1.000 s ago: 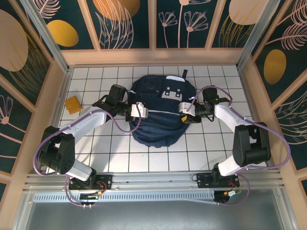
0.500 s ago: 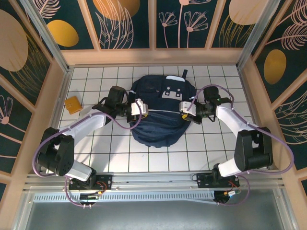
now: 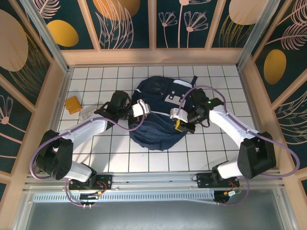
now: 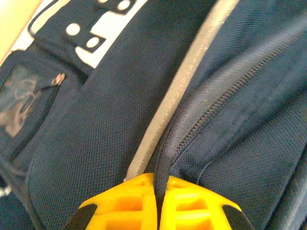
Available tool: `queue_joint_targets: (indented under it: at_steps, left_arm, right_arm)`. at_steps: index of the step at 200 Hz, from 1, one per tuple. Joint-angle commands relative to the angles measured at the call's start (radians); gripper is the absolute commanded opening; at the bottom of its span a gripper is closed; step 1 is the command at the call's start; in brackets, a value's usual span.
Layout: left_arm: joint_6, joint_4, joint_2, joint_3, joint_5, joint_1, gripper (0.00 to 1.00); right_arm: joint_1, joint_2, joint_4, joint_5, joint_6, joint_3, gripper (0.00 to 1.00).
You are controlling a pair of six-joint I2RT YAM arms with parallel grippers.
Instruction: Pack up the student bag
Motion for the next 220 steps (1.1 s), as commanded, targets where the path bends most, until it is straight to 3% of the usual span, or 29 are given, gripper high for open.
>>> queue_joint_targets:
  at_steps: [1, 20, 47, 65, 76, 88, 104, 133, 163, 199, 220]
  left_arm:
    - [-0.13, 0.193, 0.002, 0.013, 0.089, -0.057, 0.0]
    - [-0.135, 0.203, -0.002, -0.004, 0.073, -0.064, 0.0]
    - [-0.119, 0.176, -0.015, -0.009, -0.029, -0.062, 0.0]
    - [-0.114, 0.171, -0.02, -0.008, -0.038, -0.059, 0.0]
    - [-0.104, 0.175, -0.014, -0.007, -0.028, -0.059, 0.0]
    - [-0.09, 0.17, -0.007, -0.004, -0.028, -0.059, 0.0]
    - [-0.087, 0.159, -0.002, 0.007, -0.048, -0.058, 0.0]
    - [-0.085, 0.137, 0.009, 0.035, -0.014, -0.059, 0.0]
    - [-0.089, 0.129, 0.008, 0.038, -0.027, -0.058, 0.0]
    - [-0.123, 0.106, 0.016, 0.075, -0.08, -0.059, 0.0]
    - [-0.171, 0.137, 0.016, 0.077, -0.062, -0.059, 0.0]
  right_arm:
    - [0.12, -0.006, 0.232, -0.193, 0.379, -0.021, 0.0]
    - [0.138, -0.049, 0.363, -0.199, 0.601, -0.094, 0.04]
    - [0.124, -0.137, 0.413, -0.128, 0.701, -0.183, 0.05]
    - [0.106, -0.169, 0.396, -0.089, 0.795, -0.206, 0.05]
    - [0.106, -0.192, 0.396, -0.111, 0.843, -0.224, 0.06]
    - [0.106, -0.219, 0.395, -0.178, 0.861, -0.245, 0.15]
    - [0.045, -0.24, 0.429, -0.234, 0.931, -0.259, 0.21]
    - [0.045, -0.228, 0.576, -0.201, 1.19, -0.273, 0.04]
    - [0.073, -0.233, 0.639, -0.107, 1.426, -0.244, 0.06]
    - [0.078, -0.26, 0.685, -0.142, 1.555, -0.214, 0.0]
    - [0.126, -0.237, 0.759, -0.081, 1.712, -0.211, 0.0]
